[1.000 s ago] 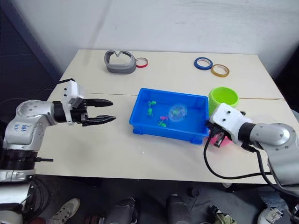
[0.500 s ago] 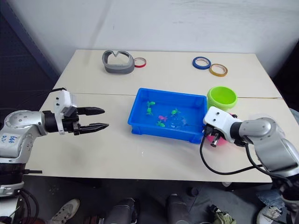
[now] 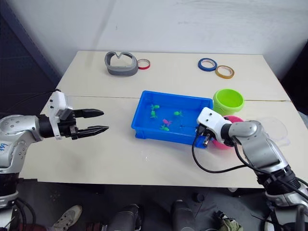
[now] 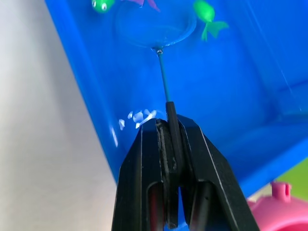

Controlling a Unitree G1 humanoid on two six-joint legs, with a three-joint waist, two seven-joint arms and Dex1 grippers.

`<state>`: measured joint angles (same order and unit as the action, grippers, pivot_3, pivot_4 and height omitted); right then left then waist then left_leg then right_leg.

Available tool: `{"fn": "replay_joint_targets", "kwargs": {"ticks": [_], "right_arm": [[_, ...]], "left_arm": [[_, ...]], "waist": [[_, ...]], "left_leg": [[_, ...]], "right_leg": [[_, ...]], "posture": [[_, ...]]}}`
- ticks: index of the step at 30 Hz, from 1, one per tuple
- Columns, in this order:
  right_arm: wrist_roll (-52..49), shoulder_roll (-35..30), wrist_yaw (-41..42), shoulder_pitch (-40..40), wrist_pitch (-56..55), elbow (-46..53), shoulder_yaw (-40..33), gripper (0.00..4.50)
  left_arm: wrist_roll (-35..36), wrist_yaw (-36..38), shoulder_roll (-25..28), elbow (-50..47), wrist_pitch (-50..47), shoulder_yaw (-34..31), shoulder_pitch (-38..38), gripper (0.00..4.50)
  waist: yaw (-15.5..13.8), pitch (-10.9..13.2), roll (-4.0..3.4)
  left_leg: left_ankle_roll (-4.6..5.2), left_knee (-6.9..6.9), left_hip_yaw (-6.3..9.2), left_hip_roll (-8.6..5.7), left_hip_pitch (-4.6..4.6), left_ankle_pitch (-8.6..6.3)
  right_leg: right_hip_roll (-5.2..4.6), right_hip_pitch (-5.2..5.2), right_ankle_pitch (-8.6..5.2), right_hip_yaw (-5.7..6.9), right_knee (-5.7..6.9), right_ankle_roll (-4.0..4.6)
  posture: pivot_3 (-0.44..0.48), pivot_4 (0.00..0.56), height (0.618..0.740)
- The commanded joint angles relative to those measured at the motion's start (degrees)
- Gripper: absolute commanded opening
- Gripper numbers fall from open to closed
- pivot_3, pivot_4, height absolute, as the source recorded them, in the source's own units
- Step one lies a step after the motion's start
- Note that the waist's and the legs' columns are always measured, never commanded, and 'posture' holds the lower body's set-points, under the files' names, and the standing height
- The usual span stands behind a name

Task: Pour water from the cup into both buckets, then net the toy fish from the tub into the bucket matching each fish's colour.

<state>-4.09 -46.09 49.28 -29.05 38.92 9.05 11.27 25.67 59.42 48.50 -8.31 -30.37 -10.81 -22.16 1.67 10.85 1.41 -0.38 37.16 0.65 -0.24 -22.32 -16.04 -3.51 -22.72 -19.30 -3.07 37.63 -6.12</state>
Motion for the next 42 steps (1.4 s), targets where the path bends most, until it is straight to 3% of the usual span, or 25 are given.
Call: {"fn": "replay_joint_targets", "kwargs": {"ticks": [1,10,27,34,37,41,42], "right_arm": [[-0.4,1.0,-0.6,-1.3,0.7,0.3,-1.1,0.0],[-5.9,3.9,-0.6,-3.4,8.5,2.9,-5.4,0.0],[-15.2,1.9,-1.0,-1.8,16.4,9.3,-14.1,0.0],[-18.2,2.5,-2.4,0.0,16.0,10.0,-17.6,0.0],[-20.8,1.7,-1.8,2.9,16.1,11.9,-22.7,0.0],[-22.0,-0.3,-0.5,7.1,15.6,14.9,-27.7,0.0],[-22.2,-1.1,0.1,8.7,15.5,16.2,-29.0,0.0]], "left_arm": [[1.6,-0.5,1.2,-2.1,-0.4,-2.3,0.4,3.29],[2.2,-1.1,1.2,-2.3,-0.4,-2.4,0.7,3.29],[2.3,0.2,0.6,1.8,1.5,-1.3,-3.1,3.29],[0.6,1.8,-0.7,4.6,3.9,1.9,-5.7,3.29],[-0.3,2.8,-1.9,6.7,4.2,4.9,-8.4,3.29],[-0.6,3.6,-2.9,8.5,4.0,7.0,-10.5,4.41],[-0.7,3.8,-3.3,8.7,4.2,7.5,-10.9,4.46]], "waist": [[0.0,0.0,0.0],[0.0,0.0,0.0],[0.0,0.0,0.0],[-0.1,0.0,0.0],[-0.1,0.0,0.0],[-0.3,0.0,0.0],[-0.3,0.0,0.0]], "left_leg": [[0.0,0.0,0.01,0.0,0.0,0.0],[0.0,-0.03,0.03,0.0,0.0,0.0],[-0.02,-0.1,0.04,0.01,-0.07,-0.01],[-0.02,-0.13,0.05,0.01,-0.09,-0.01],[-0.02,-0.13,0.04,0.0,-0.1,-0.02],[-0.01,-0.13,0.05,0.0,-0.11,-0.02],[-0.01,-0.12,0.07,0.0,-0.12,-0.02]], "right_leg": [[0.0,0.0,0.0,0.01,0.0,0.0],[0.0,0.0,0.0,0.03,-0.01,0.0],[-0.02,-0.03,0.0,0.04,-0.14,0.0],[-0.02,-0.05,0.0,0.04,-0.18,0.0],[-0.02,-0.05,0.0,0.04,-0.19,0.0],[-0.02,-0.04,0.0,0.05,-0.2,0.0],[-0.03,-0.04,0.0,0.08,-0.2,0.0]], "posture": [[0.0,0.15,0.74],[0.0,0.15,0.74],[0.0,0.15,0.74],[0.0,0.15,0.74],[0.0,0.15,0.74],[0.0,0.15,0.74],[0.0,0.15,0.74]]}}
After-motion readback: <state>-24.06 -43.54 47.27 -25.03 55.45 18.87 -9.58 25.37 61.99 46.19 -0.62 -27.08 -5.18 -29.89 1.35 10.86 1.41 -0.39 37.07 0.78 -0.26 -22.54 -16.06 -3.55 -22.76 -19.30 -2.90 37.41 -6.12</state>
